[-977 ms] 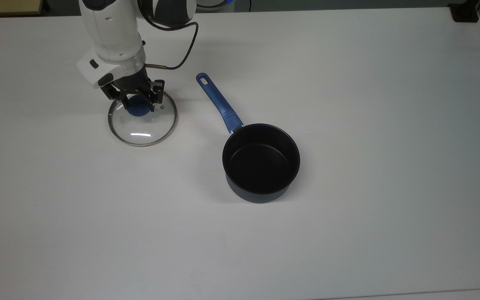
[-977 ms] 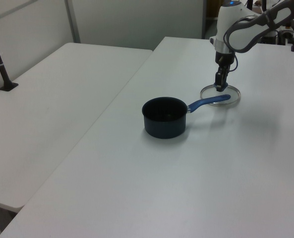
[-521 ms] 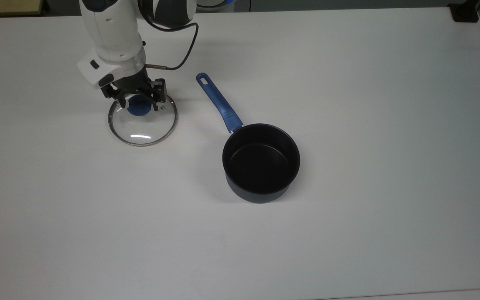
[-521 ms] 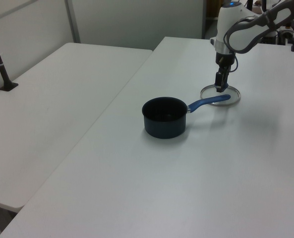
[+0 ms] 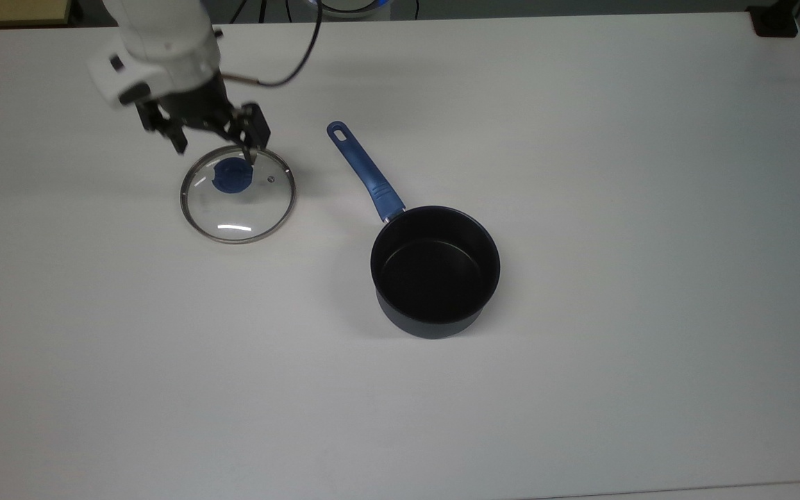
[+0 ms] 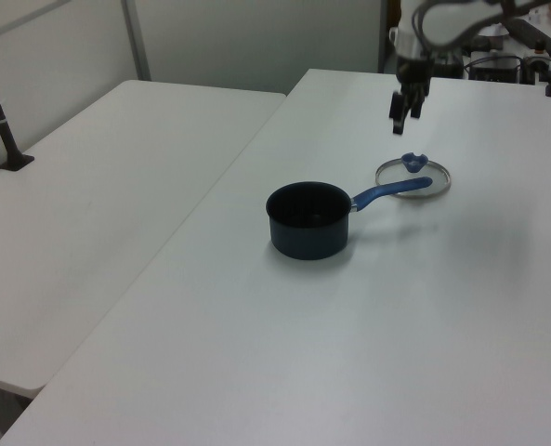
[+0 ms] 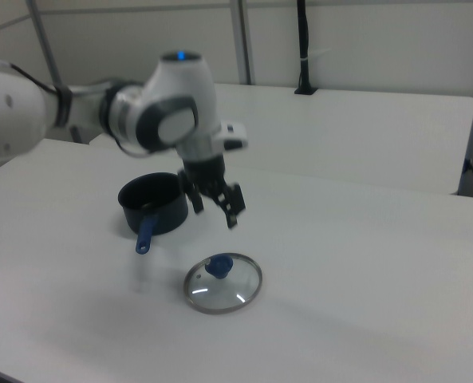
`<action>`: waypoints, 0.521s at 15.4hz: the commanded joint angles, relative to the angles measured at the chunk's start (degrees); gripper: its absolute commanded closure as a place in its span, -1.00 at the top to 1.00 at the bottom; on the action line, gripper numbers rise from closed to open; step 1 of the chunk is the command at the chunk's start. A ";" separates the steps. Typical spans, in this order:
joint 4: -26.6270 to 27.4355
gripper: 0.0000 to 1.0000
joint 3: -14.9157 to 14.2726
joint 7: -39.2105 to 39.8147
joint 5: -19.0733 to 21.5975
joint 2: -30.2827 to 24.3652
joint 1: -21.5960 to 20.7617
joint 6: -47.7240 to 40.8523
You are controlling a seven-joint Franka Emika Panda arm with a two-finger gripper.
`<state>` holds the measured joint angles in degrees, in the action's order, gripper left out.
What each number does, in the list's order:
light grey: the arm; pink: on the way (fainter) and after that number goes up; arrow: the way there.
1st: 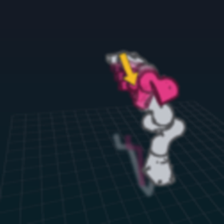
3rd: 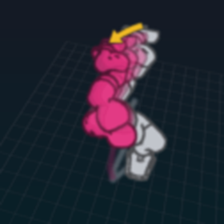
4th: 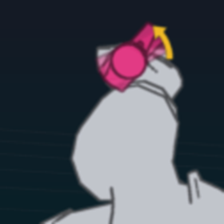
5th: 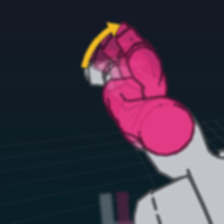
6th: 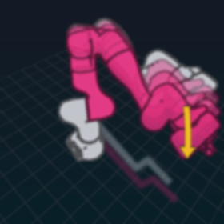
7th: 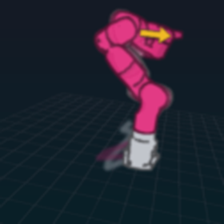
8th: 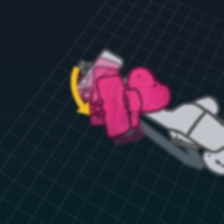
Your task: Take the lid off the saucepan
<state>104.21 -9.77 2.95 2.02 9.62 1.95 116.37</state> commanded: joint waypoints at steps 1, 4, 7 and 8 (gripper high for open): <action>-7.07 1.00 -0.43 -2.15 1.05 -3.37 -2.74 -12.63; -10.24 1.00 2.46 -3.81 0.17 -4.87 -4.05 -19.06; -10.52 1.00 2.73 -5.67 -0.96 -6.97 -7.82 -22.06; -10.52 1.00 2.65 -5.41 -1.58 -7.59 -8.88 -23.02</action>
<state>93.74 -6.84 -1.12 2.13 4.02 -3.35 96.50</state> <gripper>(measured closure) 0.000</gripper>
